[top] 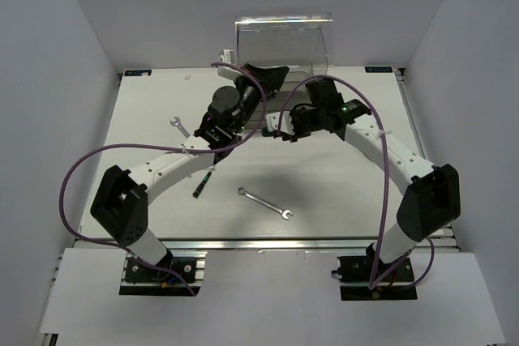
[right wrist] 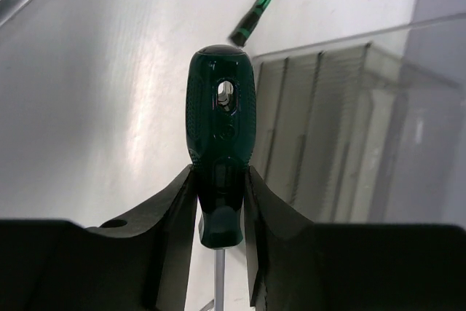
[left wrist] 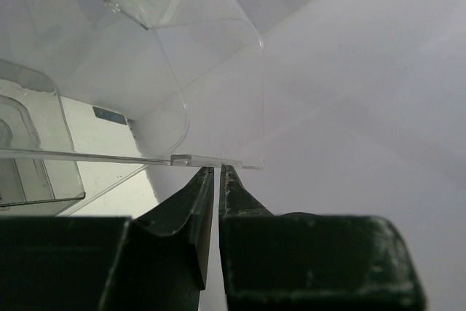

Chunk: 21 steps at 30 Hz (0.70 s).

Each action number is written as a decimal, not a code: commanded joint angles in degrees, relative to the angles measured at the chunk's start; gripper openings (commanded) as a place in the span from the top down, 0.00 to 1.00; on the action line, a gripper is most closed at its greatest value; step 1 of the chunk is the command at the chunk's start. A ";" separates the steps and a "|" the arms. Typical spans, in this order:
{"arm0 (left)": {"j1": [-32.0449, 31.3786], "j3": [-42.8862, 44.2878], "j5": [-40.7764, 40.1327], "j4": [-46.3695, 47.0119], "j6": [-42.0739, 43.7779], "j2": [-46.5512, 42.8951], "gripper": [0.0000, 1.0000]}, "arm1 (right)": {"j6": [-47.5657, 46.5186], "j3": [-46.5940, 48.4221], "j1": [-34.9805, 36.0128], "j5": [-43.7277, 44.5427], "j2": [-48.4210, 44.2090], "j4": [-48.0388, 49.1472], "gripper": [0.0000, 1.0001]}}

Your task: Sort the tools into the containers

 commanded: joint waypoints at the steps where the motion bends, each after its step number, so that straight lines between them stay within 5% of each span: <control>1: 0.17 3.11 -2.40 -1.09 -0.98 -3.68 0.90 | -2.82 3.99 2.02 -1.83 2.24 3.78 1.00; 11: 0.17 4.87 -3.63 -2.32 -3.44 -3.51 0.90 | -0.54 -1.72 4.48 8.28 4.00 25.21 1.00; 21: 0.17 6.45 -4.16 -2.32 -4.76 -2.98 0.90 | -1.94 1.17 4.48 9.07 8.04 32.70 1.00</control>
